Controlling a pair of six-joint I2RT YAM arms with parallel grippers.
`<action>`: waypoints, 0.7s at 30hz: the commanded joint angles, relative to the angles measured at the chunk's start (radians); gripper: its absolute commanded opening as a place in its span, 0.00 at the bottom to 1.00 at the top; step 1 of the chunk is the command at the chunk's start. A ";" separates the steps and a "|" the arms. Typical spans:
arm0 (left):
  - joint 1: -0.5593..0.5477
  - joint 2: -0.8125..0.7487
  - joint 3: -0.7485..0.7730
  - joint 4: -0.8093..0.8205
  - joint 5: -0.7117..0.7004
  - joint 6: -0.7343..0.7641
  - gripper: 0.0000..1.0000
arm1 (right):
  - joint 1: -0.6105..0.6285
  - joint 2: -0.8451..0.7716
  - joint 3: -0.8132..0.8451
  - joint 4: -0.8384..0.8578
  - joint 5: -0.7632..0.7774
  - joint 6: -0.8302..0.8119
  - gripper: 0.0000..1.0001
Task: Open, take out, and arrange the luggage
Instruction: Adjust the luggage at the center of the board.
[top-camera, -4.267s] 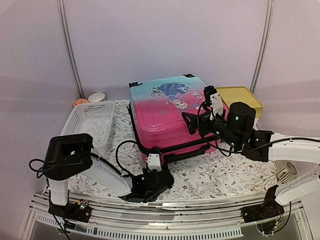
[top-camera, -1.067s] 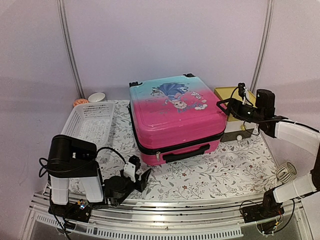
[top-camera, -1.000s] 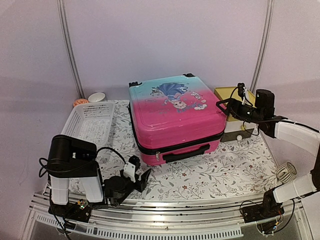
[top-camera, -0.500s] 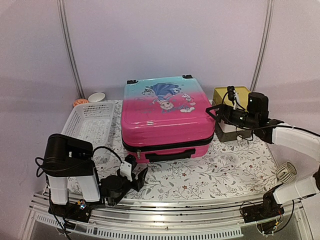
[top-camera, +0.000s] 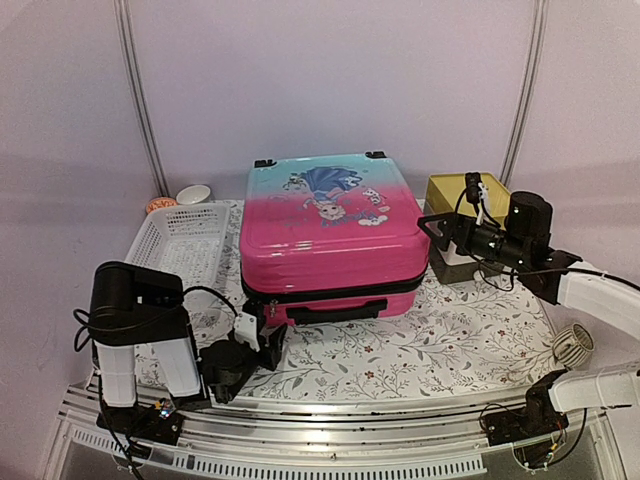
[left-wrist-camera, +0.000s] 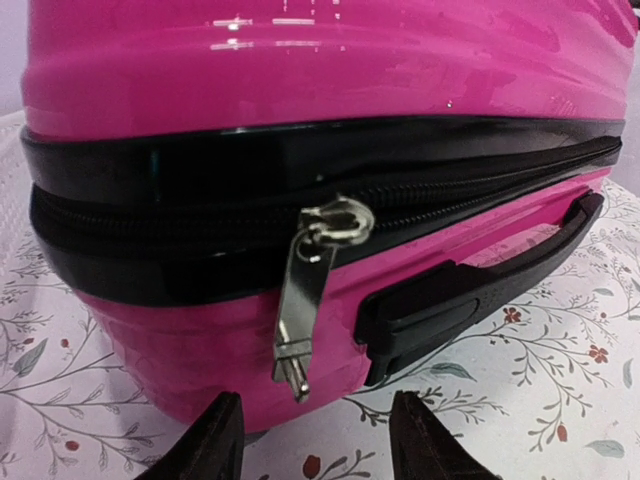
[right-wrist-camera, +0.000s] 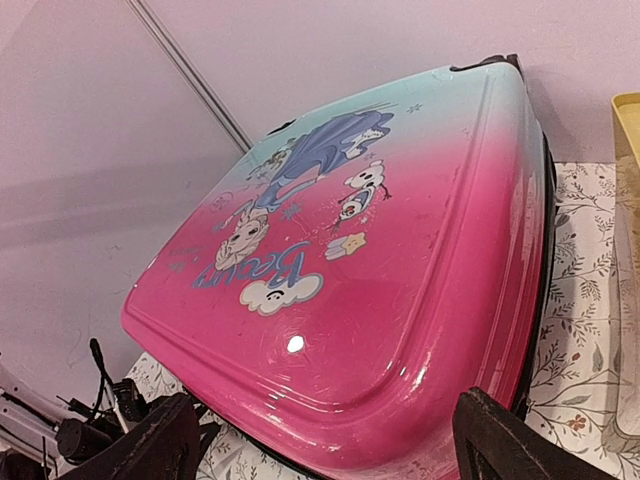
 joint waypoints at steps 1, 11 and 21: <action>0.024 -0.013 0.027 0.246 -0.001 0.021 0.51 | 0.004 -0.042 -0.023 0.020 0.047 -0.028 0.89; 0.062 -0.038 0.076 0.181 -0.007 0.043 0.47 | 0.004 -0.042 -0.022 0.023 0.057 -0.040 0.89; 0.069 -0.096 0.103 0.087 -0.088 0.060 0.35 | 0.004 -0.039 -0.022 0.034 0.059 -0.039 0.89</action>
